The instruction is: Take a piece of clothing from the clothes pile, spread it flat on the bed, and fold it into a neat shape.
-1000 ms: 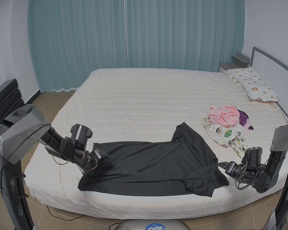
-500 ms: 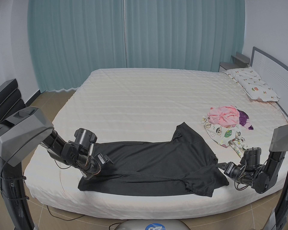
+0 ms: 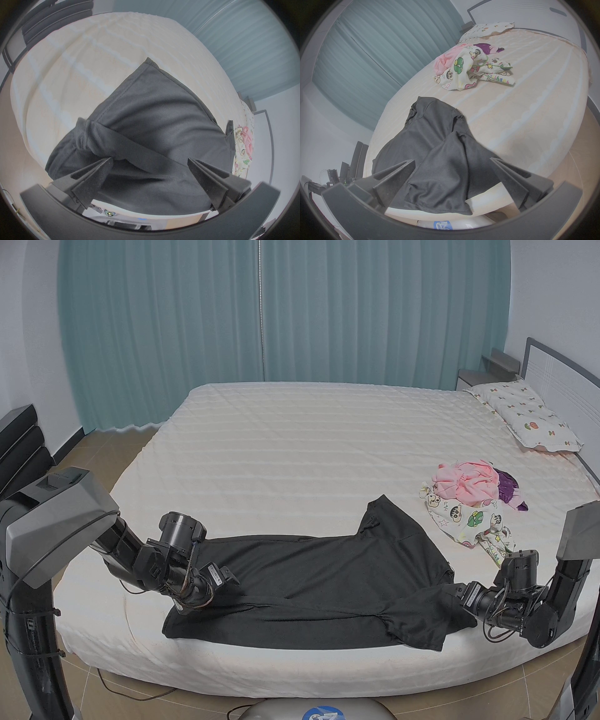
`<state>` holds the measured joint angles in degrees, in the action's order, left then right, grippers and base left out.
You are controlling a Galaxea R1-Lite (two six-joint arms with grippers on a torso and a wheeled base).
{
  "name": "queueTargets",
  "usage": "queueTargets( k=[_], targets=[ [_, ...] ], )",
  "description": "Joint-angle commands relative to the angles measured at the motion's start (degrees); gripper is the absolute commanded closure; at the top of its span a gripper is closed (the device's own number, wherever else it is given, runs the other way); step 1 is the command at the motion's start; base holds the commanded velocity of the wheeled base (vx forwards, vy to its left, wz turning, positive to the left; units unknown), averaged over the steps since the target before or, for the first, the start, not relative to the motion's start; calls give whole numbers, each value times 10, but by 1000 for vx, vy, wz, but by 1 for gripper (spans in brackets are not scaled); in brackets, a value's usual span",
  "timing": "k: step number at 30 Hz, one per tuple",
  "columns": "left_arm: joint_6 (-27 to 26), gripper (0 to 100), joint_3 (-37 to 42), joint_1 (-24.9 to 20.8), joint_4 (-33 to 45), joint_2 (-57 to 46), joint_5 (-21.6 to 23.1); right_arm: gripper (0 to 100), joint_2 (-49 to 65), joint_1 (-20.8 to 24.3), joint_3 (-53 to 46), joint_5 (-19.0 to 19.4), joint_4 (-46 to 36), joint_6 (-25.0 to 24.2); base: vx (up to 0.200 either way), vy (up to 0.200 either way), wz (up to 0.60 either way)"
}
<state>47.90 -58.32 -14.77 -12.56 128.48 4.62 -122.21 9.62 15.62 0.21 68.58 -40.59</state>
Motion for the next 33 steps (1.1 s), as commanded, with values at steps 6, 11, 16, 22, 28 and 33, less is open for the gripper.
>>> queueTargets(
  k=[6, 11, 16, 22, 28, 33],
  targets=[
    [-3, 0, -33, 42, -42, 42, -38, 0, -2, 87, 5, -4, 23, -42, 0, 0, 0],
    [33, 0, -34, 54, -59, 36, -39, 0, -36, 82, 0, -4, 57, -43, 0, 0, 0],
    [36, 0, -43, 68, -63, 37, -40, 0, -50, 80, 2, -4, 93, -42, 0, 0, 0],
    [74, 0, -41, 85, -118, 42, -30, 0, -58, 71, 4, 6, 111, -34, 0, 0, 0],
    [81, 0, -31, 86, -126, 41, -17, 0, -90, 22, 21, 32, 111, 22, 0, 0, 0],
    [82, 0, -24, 88, -127, 41, -6, 0, -94, -16, 32, 86, 106, 46, 0, 0, 0]
  ],
)
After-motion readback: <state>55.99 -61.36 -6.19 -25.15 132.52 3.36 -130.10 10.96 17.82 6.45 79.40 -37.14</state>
